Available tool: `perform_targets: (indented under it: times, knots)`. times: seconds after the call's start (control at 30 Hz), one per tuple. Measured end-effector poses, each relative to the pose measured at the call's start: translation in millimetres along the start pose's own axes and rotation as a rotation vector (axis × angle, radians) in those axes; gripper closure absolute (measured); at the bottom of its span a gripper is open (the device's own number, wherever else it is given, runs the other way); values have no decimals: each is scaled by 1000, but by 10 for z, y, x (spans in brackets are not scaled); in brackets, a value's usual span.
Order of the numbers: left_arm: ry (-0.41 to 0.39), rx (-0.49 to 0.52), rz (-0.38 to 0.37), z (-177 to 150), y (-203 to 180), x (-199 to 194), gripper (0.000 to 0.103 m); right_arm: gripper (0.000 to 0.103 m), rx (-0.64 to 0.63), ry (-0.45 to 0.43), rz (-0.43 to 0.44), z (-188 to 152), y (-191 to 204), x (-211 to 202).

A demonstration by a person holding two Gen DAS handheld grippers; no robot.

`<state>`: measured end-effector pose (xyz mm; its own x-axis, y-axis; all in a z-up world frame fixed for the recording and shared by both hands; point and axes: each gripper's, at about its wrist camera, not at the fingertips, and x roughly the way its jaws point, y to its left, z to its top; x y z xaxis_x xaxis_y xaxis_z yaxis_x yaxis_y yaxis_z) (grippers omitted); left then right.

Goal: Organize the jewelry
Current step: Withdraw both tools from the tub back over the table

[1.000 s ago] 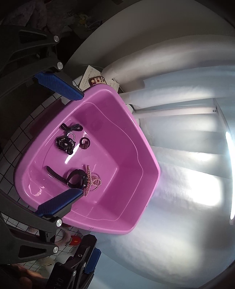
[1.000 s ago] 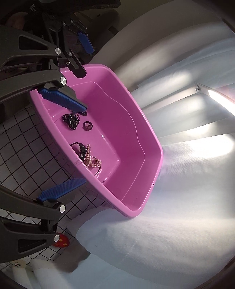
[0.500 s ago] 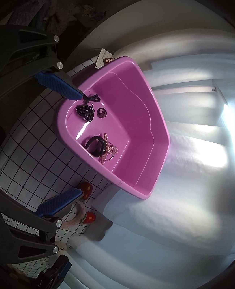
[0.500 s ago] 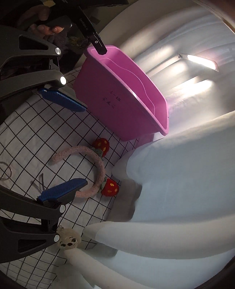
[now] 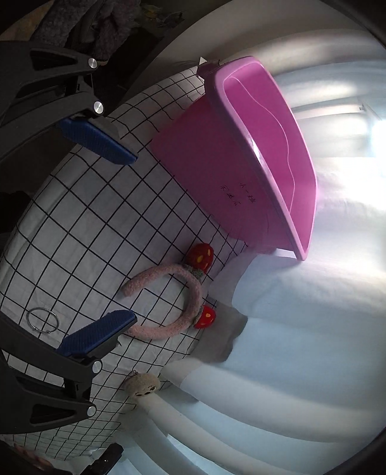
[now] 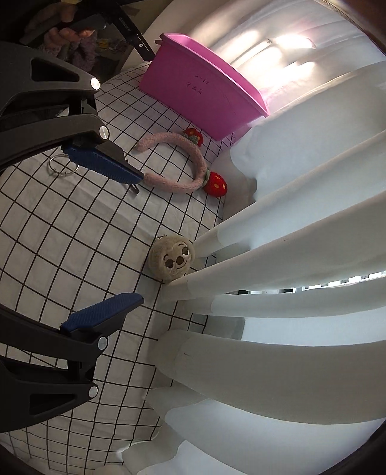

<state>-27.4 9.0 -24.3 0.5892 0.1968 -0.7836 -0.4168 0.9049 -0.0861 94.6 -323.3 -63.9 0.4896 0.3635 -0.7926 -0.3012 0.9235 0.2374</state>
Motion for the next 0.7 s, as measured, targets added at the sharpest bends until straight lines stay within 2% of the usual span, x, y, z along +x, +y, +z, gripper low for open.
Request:
perform_targets:
  times: [0.3, 0.53, 0.7]
  knots:
    - [74, -28, 43, -537, -367, 21, 6, 30, -69, 63, 84, -153, -231, 172]
    - [100, 8, 71, -709, -519, 44, 6, 30, -70, 81, 113, -142, -242, 326]
    - [106, 32, 60, -745, -554, 174, 6, 30, -77, 97, 86, -83, -209, 510]
